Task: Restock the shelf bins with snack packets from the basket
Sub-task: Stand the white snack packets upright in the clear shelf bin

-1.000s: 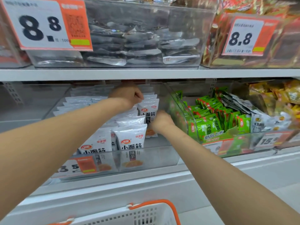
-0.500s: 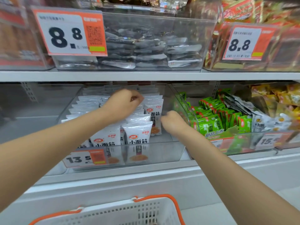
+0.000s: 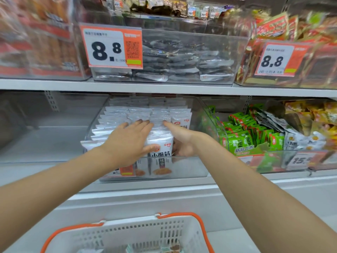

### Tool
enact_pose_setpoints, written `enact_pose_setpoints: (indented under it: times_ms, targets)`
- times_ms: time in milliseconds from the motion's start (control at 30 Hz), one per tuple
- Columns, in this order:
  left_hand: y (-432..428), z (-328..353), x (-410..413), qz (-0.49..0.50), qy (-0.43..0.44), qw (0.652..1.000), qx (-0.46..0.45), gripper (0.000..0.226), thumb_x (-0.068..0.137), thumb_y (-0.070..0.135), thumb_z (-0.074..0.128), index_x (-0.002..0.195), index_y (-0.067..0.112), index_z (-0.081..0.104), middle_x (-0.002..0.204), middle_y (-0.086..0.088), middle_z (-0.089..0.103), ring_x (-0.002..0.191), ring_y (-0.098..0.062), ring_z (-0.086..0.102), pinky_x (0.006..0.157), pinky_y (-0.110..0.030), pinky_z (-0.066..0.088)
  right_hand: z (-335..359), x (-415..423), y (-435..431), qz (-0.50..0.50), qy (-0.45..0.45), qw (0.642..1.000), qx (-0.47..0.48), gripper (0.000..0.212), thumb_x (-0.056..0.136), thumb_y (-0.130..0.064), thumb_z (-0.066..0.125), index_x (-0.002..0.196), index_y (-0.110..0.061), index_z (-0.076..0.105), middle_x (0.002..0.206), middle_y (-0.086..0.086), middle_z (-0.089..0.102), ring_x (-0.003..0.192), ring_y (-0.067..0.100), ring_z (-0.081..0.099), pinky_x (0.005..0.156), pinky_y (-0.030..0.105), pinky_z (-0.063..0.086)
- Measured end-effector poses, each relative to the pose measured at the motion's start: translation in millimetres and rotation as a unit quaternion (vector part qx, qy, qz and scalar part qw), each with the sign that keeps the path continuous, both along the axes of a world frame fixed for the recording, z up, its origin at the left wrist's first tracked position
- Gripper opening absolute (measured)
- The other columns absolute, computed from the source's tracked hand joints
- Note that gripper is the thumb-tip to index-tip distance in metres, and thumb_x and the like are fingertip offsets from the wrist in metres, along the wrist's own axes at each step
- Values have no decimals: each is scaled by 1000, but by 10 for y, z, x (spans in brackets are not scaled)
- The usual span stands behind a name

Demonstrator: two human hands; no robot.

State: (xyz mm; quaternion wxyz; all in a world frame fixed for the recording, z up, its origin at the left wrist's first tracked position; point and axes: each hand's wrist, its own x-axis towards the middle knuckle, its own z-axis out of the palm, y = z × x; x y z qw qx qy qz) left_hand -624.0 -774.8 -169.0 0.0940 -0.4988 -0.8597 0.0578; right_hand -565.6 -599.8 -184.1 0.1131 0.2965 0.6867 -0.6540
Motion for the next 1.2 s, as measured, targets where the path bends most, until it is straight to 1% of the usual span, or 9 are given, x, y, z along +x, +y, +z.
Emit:
enact_pose_setpoints:
  times_ms: [133,267,400,467,533,767,900,1033,1200]
  targets:
    - [-7,6,15,-3,-7,1000,10,86,87,71,14,154,17,15,161,-1,19,149,-18,16,118,-42,20,-9,38,72,-58,-4,997,41,83,85,-79,25,132,-15,51,133,14,57,107,30,57,96,43,47]
    - [-53,-6,96,-8,25,994,104,74,94,61,32,150,13,28,155,-4,32,144,-20,27,117,-41,21,68,278,-123,-113,72,949,285,69,98,-59,25,134,-8,54,132,12,57,118,29,54,99,37,41]
    - [-184,-26,337,-60,98,950,292,35,90,38,45,105,12,62,98,-5,62,93,-29,57,78,-34,33,87,694,-537,-197,321,819,433,17,93,-19,53,99,-9,65,98,5,66,97,25,58,85,38,46]
    - [-329,-59,542,-23,15,950,310,17,89,32,48,87,18,56,80,0,57,80,-26,53,68,-34,32,-6,847,-785,-195,354,809,428,9,87,-10,55,84,-11,64,78,1,63,78,21,58,72,35,46]
    - [-501,-197,742,37,-116,951,285,13,91,32,51,83,21,52,77,4,58,76,-22,52,64,-35,40,-189,972,-1034,-160,322,845,395,11,86,-10,56,77,-12,62,66,0,61,66,19,57,64,34,45]
    - [-1306,-1215,934,164,-293,938,81,21,95,33,45,86,16,54,80,-1,62,76,-24,58,65,-34,46,-1308,1181,-1603,135,29,936,323,17,89,-12,54,85,-3,67,75,8,65,73,26,63,66,36,53]
    - [-1725,-1834,841,207,-322,916,-119,24,96,36,47,93,15,58,94,-1,60,85,-22,58,74,-31,46,-1886,1319,-1688,287,-87,905,301,32,92,-6,50,61,-2,47,54,10,41,44,11,41,52,28,36]
    - [-2016,-2329,860,168,-364,866,-300,41,95,40,53,125,12,57,125,-5,60,111,-25,58,94,-33,47,-2238,1408,-1767,376,-148,861,310,42,96,-9,44,55,-13,37,51,3,30,45,18,27,49,29,30]
    - [-2093,-2820,1181,118,-383,858,-321,66,83,60,63,130,16,51,123,-4,58,111,-20,56,85,-29,46,-2353,1435,-1868,406,-158,844,312,42,95,-7,47,55,-12,37,52,2,30,44,16,30,57,28,39]
